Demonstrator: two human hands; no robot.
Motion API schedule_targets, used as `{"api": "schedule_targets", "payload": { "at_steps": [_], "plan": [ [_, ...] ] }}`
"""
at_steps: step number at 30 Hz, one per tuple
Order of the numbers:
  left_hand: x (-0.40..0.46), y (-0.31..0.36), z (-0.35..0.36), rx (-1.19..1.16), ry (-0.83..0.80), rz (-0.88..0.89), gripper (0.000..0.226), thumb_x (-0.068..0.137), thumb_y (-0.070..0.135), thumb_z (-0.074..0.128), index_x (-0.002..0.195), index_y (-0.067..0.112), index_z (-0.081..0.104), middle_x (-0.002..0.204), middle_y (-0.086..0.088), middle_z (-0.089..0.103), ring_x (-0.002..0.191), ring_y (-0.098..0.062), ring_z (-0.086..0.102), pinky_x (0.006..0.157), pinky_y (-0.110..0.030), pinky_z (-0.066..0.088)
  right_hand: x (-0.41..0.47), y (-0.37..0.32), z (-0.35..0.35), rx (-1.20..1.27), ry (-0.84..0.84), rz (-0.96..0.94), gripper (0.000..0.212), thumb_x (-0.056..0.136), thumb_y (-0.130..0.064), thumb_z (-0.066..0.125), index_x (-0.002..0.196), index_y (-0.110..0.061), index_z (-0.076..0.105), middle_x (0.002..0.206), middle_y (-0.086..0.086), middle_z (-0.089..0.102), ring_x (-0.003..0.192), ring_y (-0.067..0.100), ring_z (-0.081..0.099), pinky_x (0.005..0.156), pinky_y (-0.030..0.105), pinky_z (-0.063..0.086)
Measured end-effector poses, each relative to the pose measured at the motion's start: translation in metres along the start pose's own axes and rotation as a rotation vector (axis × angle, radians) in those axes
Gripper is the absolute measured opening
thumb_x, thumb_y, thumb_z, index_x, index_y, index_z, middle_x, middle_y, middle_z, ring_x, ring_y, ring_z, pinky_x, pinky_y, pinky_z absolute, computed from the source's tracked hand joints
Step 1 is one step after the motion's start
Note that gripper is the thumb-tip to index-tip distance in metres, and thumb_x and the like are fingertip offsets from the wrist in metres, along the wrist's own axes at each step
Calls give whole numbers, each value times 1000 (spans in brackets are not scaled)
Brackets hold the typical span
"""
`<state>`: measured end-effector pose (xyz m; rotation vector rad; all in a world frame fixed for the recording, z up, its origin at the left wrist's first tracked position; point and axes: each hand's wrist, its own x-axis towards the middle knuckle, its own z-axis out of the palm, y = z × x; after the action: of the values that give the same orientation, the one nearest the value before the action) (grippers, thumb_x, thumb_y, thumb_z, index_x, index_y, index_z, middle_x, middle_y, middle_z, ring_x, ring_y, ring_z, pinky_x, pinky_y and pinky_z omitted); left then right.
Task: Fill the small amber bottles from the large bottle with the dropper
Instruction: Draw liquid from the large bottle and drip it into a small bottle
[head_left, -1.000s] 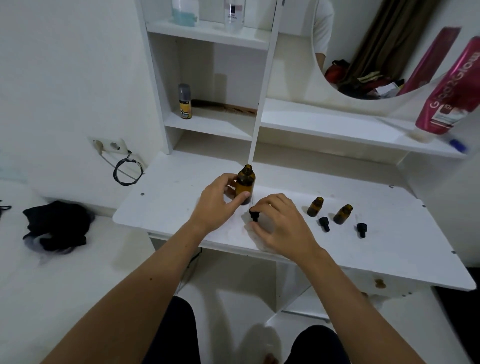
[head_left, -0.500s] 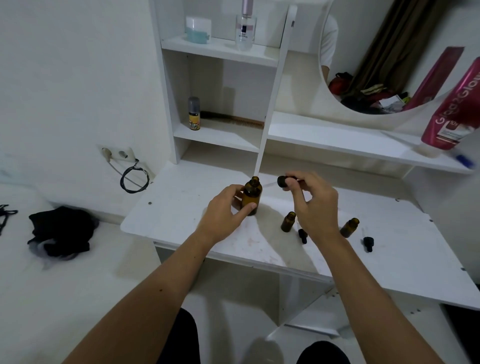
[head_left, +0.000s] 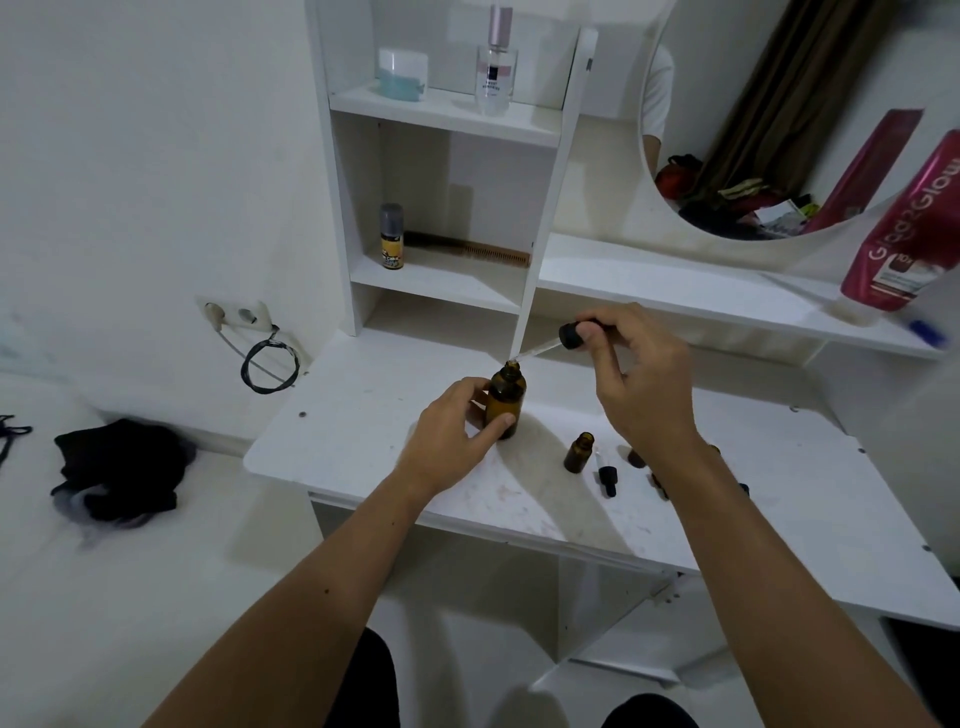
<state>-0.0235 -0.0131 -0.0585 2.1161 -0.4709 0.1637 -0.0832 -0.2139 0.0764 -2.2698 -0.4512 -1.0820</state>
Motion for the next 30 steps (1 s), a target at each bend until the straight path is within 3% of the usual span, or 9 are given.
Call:
{"api": "schedule_targets", "payload": {
  "at_steps": [6,10,17,23,30],
  "plan": [
    [-1,-1,0,-4,3,0,48,92,46,71,132,25,55,116,11,66,94,-3,64,90,-20,51,28,4,-5,-69,-155,-61,14,101,-11,62,109,-6,72,98,5,71,88,18,65,80,32,56],
    [0,-1,-1,-4,13,22,45,92,45,72,130,25,56,113,12,66,92,-1,64,88,-21,52,41,1,3,-79,-297,-24,15,99,-18,66,108,-11,75,98,1,71,84,9,60,79,12,48],
    [0,-2,0,-16,19,38,43,92,45,71,127,25,56,113,11,66,91,-4,65,86,-27,56,30,6,38,21,-479,170,17,95,-27,72,106,-17,78,99,-3,73,81,-4,63,76,4,48],
    [2,-3,2,-7,17,26,45,93,45,71,130,25,55,116,10,66,94,-6,64,91,-27,56,6,13,54,111,-379,316,13,92,-28,76,102,-21,78,93,-13,73,84,-3,66,76,4,46],
    [3,-3,3,-5,12,15,45,93,44,70,131,25,54,120,10,66,93,-6,63,89,-22,52,-2,10,64,121,-237,312,5,93,-17,74,89,-15,77,85,-6,73,80,0,64,74,5,46]
  ]
}}
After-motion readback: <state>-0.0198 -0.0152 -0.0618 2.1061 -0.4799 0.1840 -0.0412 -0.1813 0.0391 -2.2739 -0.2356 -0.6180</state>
